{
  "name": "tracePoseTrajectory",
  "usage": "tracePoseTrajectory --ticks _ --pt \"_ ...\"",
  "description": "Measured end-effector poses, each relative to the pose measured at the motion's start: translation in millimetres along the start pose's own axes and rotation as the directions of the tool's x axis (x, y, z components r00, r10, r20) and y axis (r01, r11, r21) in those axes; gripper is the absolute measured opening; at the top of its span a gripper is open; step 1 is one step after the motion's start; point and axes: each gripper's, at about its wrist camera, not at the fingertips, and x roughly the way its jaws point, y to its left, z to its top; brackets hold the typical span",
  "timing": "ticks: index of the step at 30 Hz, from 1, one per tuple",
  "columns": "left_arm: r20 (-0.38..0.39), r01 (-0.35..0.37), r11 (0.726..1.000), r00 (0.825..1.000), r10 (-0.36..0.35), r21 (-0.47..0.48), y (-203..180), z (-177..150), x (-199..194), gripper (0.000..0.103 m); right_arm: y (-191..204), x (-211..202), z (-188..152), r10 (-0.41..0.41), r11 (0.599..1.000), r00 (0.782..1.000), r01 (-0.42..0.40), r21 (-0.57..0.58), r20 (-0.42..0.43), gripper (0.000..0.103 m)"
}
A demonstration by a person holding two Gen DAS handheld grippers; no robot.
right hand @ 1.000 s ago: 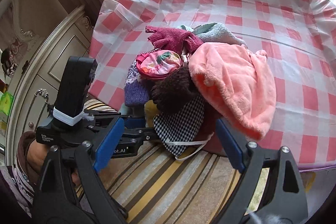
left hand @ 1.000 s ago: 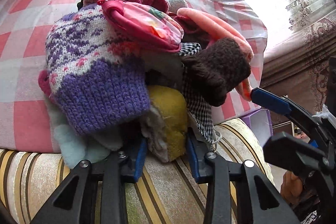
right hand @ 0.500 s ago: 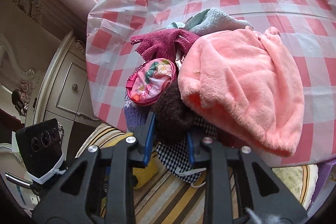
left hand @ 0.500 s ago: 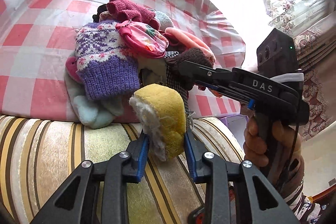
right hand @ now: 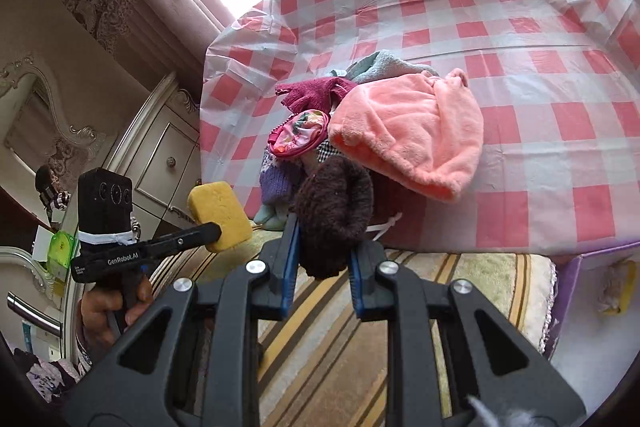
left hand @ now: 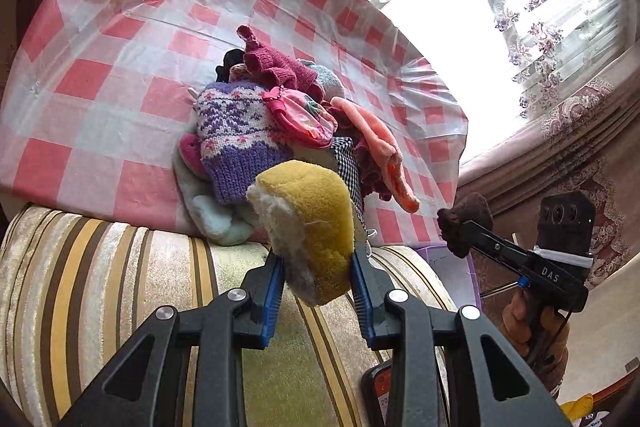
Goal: Organize soft objects
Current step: 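Lower the brown sock and sponge into the box and open both tools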
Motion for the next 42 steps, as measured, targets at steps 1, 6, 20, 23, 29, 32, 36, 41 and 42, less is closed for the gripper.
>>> tracePoseTrajectory --ticks 1,6,20,23,29,32,36,41,42 --pt "0.011 -0.006 1.0 1.0 0.006 -0.005 0 1 -2 0.033 -7 -9 -6 -0.013 1.0 1.0 0.013 0.01 0.009 0.026" --pt "0.041 -0.025 1.0 0.999 0.025 -0.011 -3 8 -9 0.033 -53 -46 -41 -0.082 0.991 0.996 0.079 0.104 0.028 0.026" --pt "-0.025 0.031 0.988 0.999 -0.027 0.15 -79 2 19 0.033 -189 -88 -142 -0.195 0.897 0.973 0.228 0.378 -0.124 0.025" --pt "-0.055 0.045 0.979 0.998 -0.035 0.198 -99 -2 29 0.033 -196 -64 -147 -0.193 0.905 0.955 0.263 0.335 -0.226 0.026" --pt "-0.121 0.097 0.938 0.991 -0.06 0.334 -158 -7 52 0.033 -206 -12 -151 -0.198 0.93 0.867 0.314 0.193 -0.457 0.025" --pt "-0.16 0.117 0.908 0.986 -0.056 0.402 -186 -10 67 0.033 -219 -6 -153 -0.395 0.872 0.764 0.487 0.055 -0.511 0.025" --pt "-0.223 0.14 0.864 0.974 -0.033 0.483 -222 -19 93 0.033 -245 -46 -144 -0.544 0.759 0.728 0.639 0.125 -0.416 0.026" --pt "-0.317 0.188 0.804 0.949 0.0 0.564 -272 -37 140 0.033 -248 -93 -146 -0.598 0.726 0.75 0.657 0.206 -0.284 0.031" --pt "-0.34 0.206 0.791 0.94 0.003 0.576 -284 -42 151 0.033 -248 -103 -149 -0.595 0.726 0.759 0.649 0.228 -0.264 0.033"
